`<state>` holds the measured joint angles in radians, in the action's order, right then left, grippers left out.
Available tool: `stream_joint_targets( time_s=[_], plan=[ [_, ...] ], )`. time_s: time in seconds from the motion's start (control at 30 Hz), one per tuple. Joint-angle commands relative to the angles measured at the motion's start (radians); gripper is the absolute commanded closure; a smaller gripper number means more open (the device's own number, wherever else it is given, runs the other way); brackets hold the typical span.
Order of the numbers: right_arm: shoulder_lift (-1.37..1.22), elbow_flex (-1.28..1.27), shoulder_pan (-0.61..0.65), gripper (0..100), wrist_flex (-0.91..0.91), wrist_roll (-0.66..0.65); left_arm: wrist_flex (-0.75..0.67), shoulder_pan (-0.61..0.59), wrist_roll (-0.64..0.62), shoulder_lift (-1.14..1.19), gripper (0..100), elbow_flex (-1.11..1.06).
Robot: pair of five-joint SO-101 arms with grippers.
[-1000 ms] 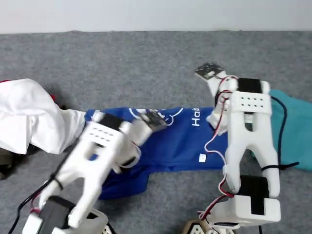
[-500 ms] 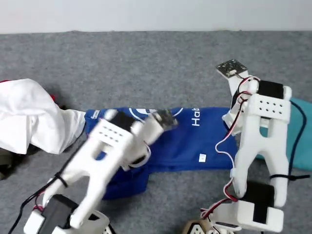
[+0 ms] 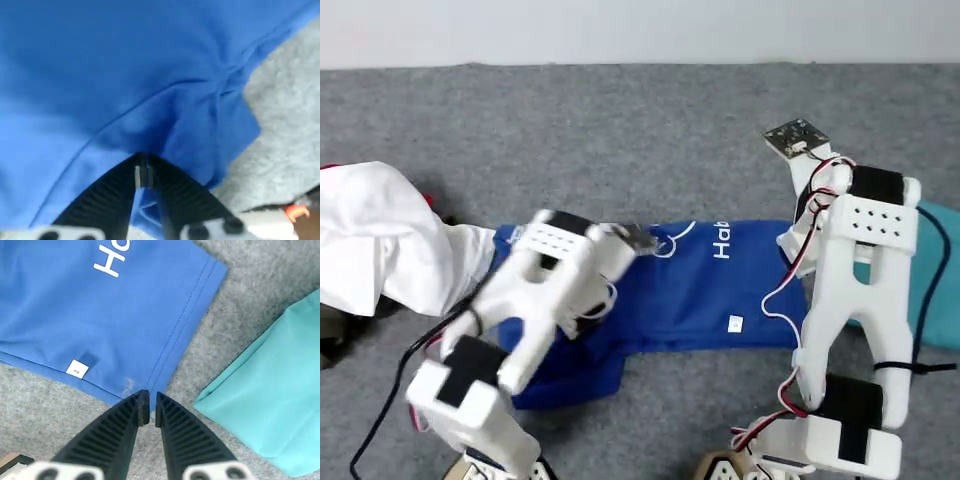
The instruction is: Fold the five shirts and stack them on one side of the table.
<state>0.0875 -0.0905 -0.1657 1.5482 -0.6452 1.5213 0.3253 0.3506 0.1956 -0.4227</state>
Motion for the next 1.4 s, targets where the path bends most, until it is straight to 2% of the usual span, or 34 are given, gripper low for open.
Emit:
stream_joint_targets(
  time_s=[0.0, 0.17, 0.4, 0.7, 0.93, 1.17, 1.27, 1.37],
  plan=[
    [0.053, 0.048, -0.018, 96.7, 0.018, 0.006, 0.054, 0.1, 0.012, -0.012, 99, 0.031],
    [0.053, 0.048, -0.024, 96.7, 0.033, 0.006, 0.103, 0.192, 0.011, -0.052, 99, 0.022],
    [0.053, 0.048, -0.024, 96.7, 0.05, 0.006, 0.046, 0.198, 0.011, -0.055, 99, -0.081],
    [0.053, 0.048, -0.016, 96.7, 0.05, 0.008, 0.028, 0.204, -0.057, -0.078, 99, -0.03],
    [0.054, 0.051, -0.024, 96.7, 0.051, 0.008, 0.084, 0.153, -0.06, -0.175, 99, 0.039],
    [0.054, 0.051, -0.024, 96.7, 0.051, 0.008, 0.051, 0.02, -0.057, -0.221, 99, 0.059],
    [0.054, 0.049, -0.024, 96.7, 0.051, 0.008, 0.049, 0.025, -0.057, -0.157, 99, 0.059],
    [0.053, 0.048, -0.024, 96.7, 0.05, 0.008, 0.052, 0.091, -0.058, -0.066, 99, 0.059]
  ],
)
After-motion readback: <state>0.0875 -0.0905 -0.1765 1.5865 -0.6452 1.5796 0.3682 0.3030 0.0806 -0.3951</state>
